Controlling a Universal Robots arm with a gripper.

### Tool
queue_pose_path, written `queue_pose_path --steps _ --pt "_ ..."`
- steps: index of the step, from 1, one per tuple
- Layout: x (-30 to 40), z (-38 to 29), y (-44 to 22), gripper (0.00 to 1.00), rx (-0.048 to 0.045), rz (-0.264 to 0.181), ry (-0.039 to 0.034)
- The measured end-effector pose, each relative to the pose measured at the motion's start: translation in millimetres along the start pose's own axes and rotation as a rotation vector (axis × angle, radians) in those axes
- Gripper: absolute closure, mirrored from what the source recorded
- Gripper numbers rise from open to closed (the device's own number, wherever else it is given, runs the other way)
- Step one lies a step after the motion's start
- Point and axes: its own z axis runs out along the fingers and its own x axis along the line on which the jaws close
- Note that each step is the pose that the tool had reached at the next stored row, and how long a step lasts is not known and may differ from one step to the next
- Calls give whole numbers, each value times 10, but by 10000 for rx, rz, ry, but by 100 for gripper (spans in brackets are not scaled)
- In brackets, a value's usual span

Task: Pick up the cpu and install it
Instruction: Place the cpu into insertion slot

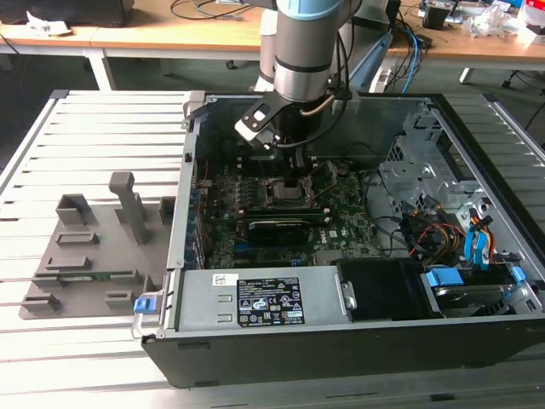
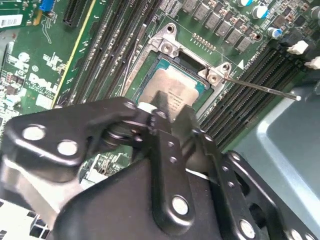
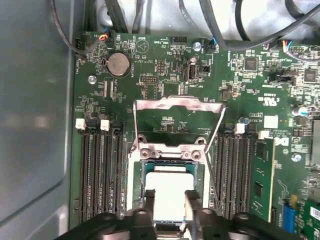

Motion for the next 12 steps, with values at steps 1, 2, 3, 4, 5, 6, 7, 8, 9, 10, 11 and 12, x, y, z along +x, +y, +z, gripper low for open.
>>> queue_pose_path --steps 1,2,3,4,5,6,7,8,9,10,11,12 --pt "-1 -30 0 71 1 0 -1" --pt "-1 -57 0 77 1 0 -1" --pt "-1 -90 1 89 0 0 0" --pt "-1 -116 1 89 0 0 0" --pt "-1 -146 1 89 0 0 -1" --pt "-1 -153 1 89 0 1 0" --pt "-2 -175 1 89 0 0 0" --pt "-2 -188 1 89 0 1 -1" --pt "-4 -190 1 89 0 0 1" --pt "-9 -192 0 89 1 1 -1" --pt "-13 -192 0 89 0 0 -1" --pt "-17 -192 0 89 0 -1 0"
